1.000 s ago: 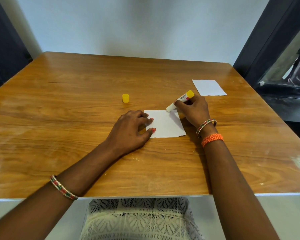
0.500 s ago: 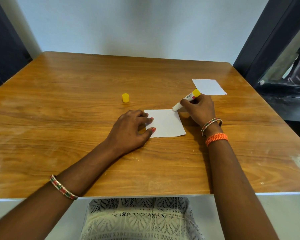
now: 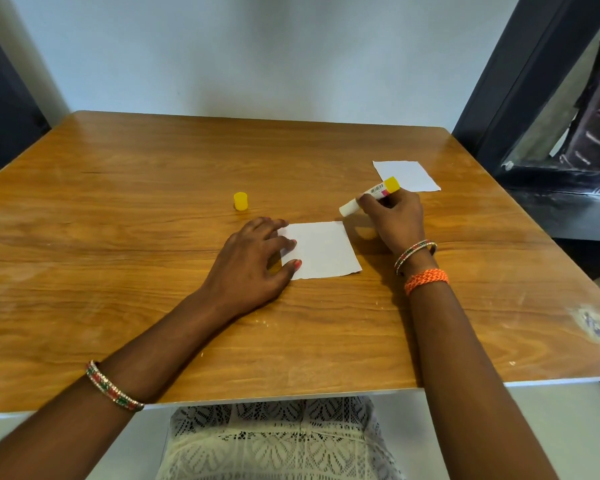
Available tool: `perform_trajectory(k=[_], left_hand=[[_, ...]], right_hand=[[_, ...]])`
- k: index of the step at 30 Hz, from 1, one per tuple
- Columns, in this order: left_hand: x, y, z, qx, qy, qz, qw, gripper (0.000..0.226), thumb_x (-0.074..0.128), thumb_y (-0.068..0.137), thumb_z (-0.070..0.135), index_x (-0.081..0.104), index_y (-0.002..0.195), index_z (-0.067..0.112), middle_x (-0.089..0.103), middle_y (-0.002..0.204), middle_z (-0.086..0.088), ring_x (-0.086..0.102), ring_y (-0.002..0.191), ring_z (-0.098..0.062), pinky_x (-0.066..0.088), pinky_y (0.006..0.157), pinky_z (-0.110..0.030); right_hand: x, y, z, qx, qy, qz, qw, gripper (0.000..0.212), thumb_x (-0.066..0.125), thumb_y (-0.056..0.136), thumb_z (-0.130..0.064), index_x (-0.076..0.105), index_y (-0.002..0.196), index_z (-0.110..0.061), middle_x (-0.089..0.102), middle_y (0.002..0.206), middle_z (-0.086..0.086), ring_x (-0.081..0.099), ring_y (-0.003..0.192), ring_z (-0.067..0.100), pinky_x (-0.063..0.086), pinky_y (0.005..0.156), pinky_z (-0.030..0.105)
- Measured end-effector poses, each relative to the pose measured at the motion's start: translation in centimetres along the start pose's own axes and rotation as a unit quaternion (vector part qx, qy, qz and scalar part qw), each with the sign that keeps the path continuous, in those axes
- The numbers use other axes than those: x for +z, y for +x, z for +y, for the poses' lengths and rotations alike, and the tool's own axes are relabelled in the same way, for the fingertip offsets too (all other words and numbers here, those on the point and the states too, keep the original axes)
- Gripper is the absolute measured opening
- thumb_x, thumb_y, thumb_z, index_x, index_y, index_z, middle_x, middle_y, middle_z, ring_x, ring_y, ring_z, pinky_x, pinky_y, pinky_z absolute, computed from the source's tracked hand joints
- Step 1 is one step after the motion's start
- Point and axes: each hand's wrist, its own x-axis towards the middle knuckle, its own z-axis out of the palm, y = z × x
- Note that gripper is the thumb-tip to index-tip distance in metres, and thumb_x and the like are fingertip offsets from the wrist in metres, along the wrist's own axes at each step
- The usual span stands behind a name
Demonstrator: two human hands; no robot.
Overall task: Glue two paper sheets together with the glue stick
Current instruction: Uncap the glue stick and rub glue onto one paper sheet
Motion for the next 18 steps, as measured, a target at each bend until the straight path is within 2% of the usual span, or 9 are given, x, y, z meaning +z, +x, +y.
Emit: perform_trajectory(k=[2,5,8,10,13,15,18], left_hand=[[0.0,0.0,0.1,0.005,0.037,0.000,0.999,0.042,0.045,0.083,0.053,0.059,0.108,0.021,0.051,0.135,0.002,0.034,0.134,-0.020,0.026,0.104,-0.041],[-0.2,-0.1,0.5,0.003,0.078,0.003,0.997,0.044,0.034,0.081,0.059,0.052,0.095,0.022,0.058,0.110,0.003,0.046,0.117,-0.018,0.022,0.100,-0.043],[-0.2,-0.2,0.8,0.018,0.105,0.008,0.994,0.044,0.032,0.081,0.061,0.052,0.091,0.023,0.057,0.101,0.004,0.048,0.108,-0.018,0.022,0.098,-0.044],[-0.1,-0.2,0.9,0.019,0.100,0.005,0.995,0.050,0.030,0.080,0.063,0.055,0.100,0.024,0.058,0.104,0.004,0.048,0.109,-0.018,0.022,0.097,-0.044],[0.0,-0.2,0.7,0.015,0.100,-0.003,0.995,0.065,0.025,0.079,0.065,0.054,0.119,0.024,0.056,0.118,0.001,0.044,0.117,-0.020,0.022,0.099,-0.046],[0.1,-0.2,0.6,0.025,0.101,-0.005,0.995,0.066,0.024,0.079,0.064,0.055,0.121,0.023,0.051,0.130,0.000,0.038,0.125,-0.022,0.019,0.101,-0.047],[0.2,-0.2,0.4,0.036,0.092,-0.011,0.995,0.062,0.026,0.081,0.062,0.053,0.122,0.024,0.046,0.140,0.005,0.026,0.136,-0.019,0.010,0.104,-0.044]], right_hand=[[0.2,-0.3,0.0,0.001,0.026,0.001,1.000,0.034,0.068,0.082,-0.024,0.062,0.111,-0.005,0.066,0.112,0.011,0.061,0.091,0.017,0.052,0.072,0.026],[0.9,-0.9,0.0,-0.011,0.041,-0.022,0.999,0.023,0.068,0.082,-0.025,0.064,0.099,-0.011,0.069,0.099,0.011,0.067,0.085,0.022,0.056,0.064,0.027],[1.8,-1.7,-0.1,-0.032,0.040,-0.058,0.997,0.011,0.069,0.082,-0.023,0.062,0.091,-0.020,0.067,0.088,0.000,0.067,0.080,0.016,0.058,0.066,0.028],[2.2,-2.1,-0.2,-0.052,0.029,-0.081,0.995,0.012,0.069,0.082,-0.022,0.063,0.091,-0.020,0.067,0.089,0.000,0.067,0.076,0.012,0.057,0.064,0.024],[2.7,-1.9,-0.3,-0.061,0.035,-0.105,0.992,0.016,0.069,0.081,-0.021,0.065,0.095,-0.015,0.070,0.096,0.006,0.067,0.080,0.015,0.057,0.068,0.026],[3.0,-1.5,-0.6,-0.074,0.014,-0.118,0.990,0.022,0.069,0.081,-0.022,0.067,0.099,-0.010,0.070,0.100,0.008,0.067,0.085,0.016,0.057,0.075,0.029],[3.6,-0.9,-1.3,-0.110,-0.029,-0.141,0.983,0.024,0.070,0.081,-0.025,0.070,0.097,-0.008,0.072,0.096,0.009,0.067,0.083,0.016,0.057,0.075,0.032]])
